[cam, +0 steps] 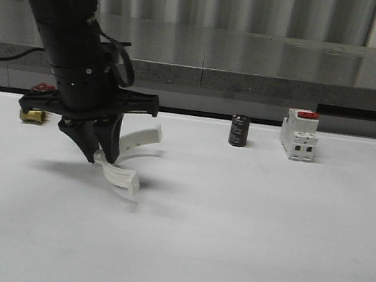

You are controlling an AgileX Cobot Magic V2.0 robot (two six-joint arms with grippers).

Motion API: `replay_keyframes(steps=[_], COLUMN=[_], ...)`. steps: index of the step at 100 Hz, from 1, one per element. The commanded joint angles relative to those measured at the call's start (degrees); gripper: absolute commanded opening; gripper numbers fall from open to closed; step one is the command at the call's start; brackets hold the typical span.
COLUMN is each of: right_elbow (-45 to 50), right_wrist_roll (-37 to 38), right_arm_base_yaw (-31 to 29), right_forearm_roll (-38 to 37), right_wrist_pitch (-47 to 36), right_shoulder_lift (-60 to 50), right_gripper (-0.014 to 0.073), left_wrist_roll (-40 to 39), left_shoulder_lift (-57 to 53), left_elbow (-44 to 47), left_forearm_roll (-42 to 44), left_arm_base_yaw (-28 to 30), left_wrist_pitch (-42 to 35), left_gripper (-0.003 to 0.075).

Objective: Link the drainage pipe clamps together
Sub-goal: 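Lower the clamp half onto the table center and open the left gripper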

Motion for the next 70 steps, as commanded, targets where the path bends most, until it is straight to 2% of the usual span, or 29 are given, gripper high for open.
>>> replay_keyframes(steps=[1, 50, 60, 70], right_elbow=[-1.12, -1.12, -1.12, -1.12], right_wrist_roll=[-0.11, -0.11, -0.11, -0.11], right_arm_base_yaw=[-0.46, -0.46, -0.46, -0.46], right_forearm_roll=[0.00, 0.00, 0.00, 0.00], right_wrist_pitch=[-4.69, -4.69, -4.69, -4.69], right_shoulder_lift=[-1.10, -1.10, -1.10, -1.10], right_gripper=[-0.0066, -0.0066, -0.0066, -0.0066], left_wrist_roll=[-0.84, -1.00, -1.00, -1.00], left_shoulder_lift=[-2.88, -0.79, -0.79, -0.79], left_elbow=[-1.84, -1.84, -1.95, -1.96], left_forearm_roll=[-0.07, 0.38, 0.36, 0.36], left_arm_base_yaw=[-0.40, -0.40, -0.40, -0.40], left_wrist_pitch=[-0.79, 1.25, 1.25, 1.38], left_gripper=[-0.0020, -0.0009, 0.0084, 0.0267])
